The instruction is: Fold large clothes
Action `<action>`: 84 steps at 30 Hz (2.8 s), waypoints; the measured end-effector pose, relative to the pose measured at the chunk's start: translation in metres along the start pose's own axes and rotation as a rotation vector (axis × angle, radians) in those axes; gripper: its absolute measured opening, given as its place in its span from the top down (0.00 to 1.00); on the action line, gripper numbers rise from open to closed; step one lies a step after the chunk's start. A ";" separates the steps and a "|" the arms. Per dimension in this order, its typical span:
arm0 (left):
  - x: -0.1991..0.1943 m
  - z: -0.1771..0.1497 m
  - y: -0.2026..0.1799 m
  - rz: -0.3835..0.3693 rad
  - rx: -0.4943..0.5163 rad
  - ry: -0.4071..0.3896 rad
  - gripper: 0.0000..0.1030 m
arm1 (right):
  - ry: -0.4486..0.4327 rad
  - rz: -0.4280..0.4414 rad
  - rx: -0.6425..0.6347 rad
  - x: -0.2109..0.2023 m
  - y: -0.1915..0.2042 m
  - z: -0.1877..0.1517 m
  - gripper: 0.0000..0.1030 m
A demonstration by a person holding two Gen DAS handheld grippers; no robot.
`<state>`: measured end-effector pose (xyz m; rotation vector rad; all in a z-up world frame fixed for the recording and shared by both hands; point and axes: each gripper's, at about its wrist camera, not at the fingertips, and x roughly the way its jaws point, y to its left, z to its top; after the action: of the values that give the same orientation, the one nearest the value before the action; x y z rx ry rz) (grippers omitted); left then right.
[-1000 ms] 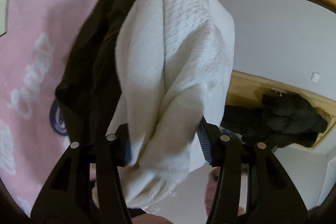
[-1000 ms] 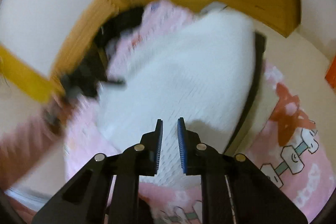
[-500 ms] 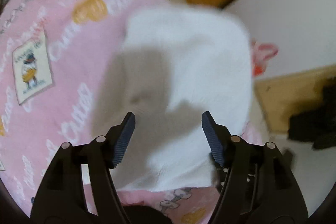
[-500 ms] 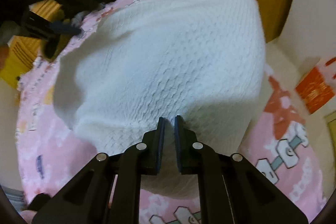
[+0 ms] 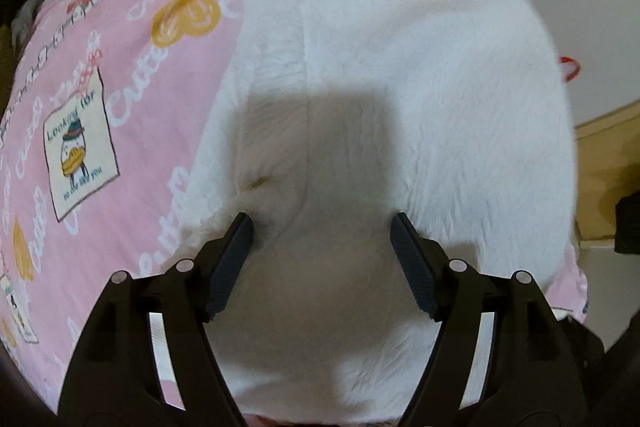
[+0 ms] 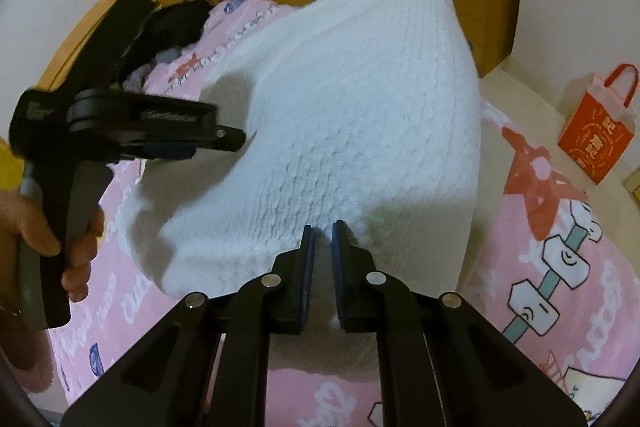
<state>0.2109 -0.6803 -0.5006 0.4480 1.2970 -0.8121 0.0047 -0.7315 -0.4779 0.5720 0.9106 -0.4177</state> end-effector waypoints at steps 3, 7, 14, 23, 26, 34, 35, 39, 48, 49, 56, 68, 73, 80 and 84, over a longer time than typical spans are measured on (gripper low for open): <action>-0.035 -0.017 0.006 0.018 0.043 -0.100 0.31 | -0.040 0.020 0.012 -0.026 0.005 -0.001 0.75; -0.090 -0.046 0.000 -0.045 0.118 -0.206 0.27 | -0.112 -0.017 -0.010 -0.062 0.020 -0.011 0.50; -0.182 -0.107 -0.011 -0.058 0.212 -0.378 0.13 | -0.231 -0.095 0.011 -0.125 0.044 -0.035 0.23; -0.259 -0.176 -0.002 -0.012 0.192 -0.491 0.12 | -0.349 -0.172 0.075 -0.207 0.064 -0.078 0.08; -0.277 -0.196 0.000 0.023 0.178 -0.500 0.12 | -0.385 -0.176 0.075 -0.234 0.075 -0.092 0.08; -0.322 -0.256 -0.002 0.095 0.164 -0.548 0.12 | -0.446 -0.210 0.040 -0.293 0.115 -0.131 0.08; -0.326 -0.263 -0.003 0.123 0.166 -0.553 0.12 | -0.448 -0.216 0.035 -0.296 0.119 -0.134 0.08; -0.341 -0.294 -0.006 0.131 0.192 -0.563 0.12 | -0.423 -0.242 -0.012 -0.314 0.140 -0.154 0.08; -0.355 -0.342 -0.007 0.075 0.200 -0.540 0.12 | -0.428 -0.228 0.048 -0.359 0.143 -0.191 0.08; -0.356 -0.344 -0.008 0.075 0.201 -0.537 0.12 | -0.425 -0.232 0.049 -0.362 0.144 -0.194 0.08; -0.360 -0.357 -0.011 0.075 0.215 -0.547 0.11 | -0.442 -0.256 0.040 -0.370 0.150 -0.204 0.08; -0.358 -0.342 0.006 0.071 0.132 -0.464 0.12 | -0.371 -0.227 0.041 -0.355 0.147 -0.197 0.08; -0.357 -0.334 0.005 0.111 0.130 -0.465 0.10 | -0.360 -0.240 0.053 -0.356 0.136 -0.193 0.08; -0.356 -0.326 -0.003 0.142 0.148 -0.475 0.08 | -0.336 -0.236 0.083 -0.350 0.123 -0.183 0.08; -0.353 -0.321 -0.005 0.137 0.146 -0.461 0.08 | -0.330 -0.225 0.082 -0.348 0.120 -0.179 0.08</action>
<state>-0.0266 -0.3602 -0.2383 0.4294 0.7761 -0.8381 -0.2296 -0.4923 -0.2421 0.4590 0.6433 -0.7324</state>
